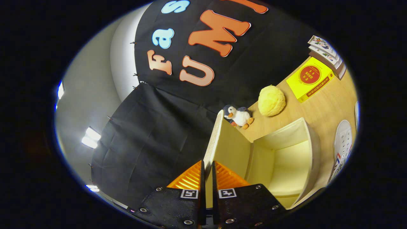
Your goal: Open the storage box then place both shoes into the box .Put the left shoe in first, then the right shoe, with the right side of both shoes facing outward in a uniform manner.
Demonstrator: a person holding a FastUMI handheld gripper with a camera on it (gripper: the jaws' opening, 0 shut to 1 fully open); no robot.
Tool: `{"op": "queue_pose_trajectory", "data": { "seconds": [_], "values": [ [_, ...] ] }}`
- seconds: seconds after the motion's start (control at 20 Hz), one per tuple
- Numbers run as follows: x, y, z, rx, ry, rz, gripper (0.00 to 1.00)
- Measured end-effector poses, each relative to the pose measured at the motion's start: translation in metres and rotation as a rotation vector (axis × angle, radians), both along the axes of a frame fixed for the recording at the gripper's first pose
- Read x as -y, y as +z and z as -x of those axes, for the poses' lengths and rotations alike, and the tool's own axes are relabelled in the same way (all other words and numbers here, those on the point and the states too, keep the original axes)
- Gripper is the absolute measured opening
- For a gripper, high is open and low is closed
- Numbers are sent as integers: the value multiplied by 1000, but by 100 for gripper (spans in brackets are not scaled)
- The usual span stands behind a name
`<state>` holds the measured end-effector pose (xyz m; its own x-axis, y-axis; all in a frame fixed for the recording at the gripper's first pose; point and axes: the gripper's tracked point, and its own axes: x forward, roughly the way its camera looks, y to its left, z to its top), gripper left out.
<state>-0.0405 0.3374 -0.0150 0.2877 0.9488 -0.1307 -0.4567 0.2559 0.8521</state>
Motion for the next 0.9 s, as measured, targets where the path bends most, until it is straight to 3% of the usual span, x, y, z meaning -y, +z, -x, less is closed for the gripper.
{"op": "queue_pose_trajectory", "data": {
  "seconds": [0.15,0.25,0.35,0.4,0.45,0.6,0.9],
  "values": [
    [-31,-1,22,64,53,78,16],
    [-48,-2,41,131,95,119,28],
    [-60,-9,52,192,112,175,56],
    [-61,-12,53,224,108,207,84],
    [-65,-16,58,256,108,231,95],
    [-65,-17,63,286,106,250,98],
    [-33,-19,42,314,17,284,98]
  ]
}}
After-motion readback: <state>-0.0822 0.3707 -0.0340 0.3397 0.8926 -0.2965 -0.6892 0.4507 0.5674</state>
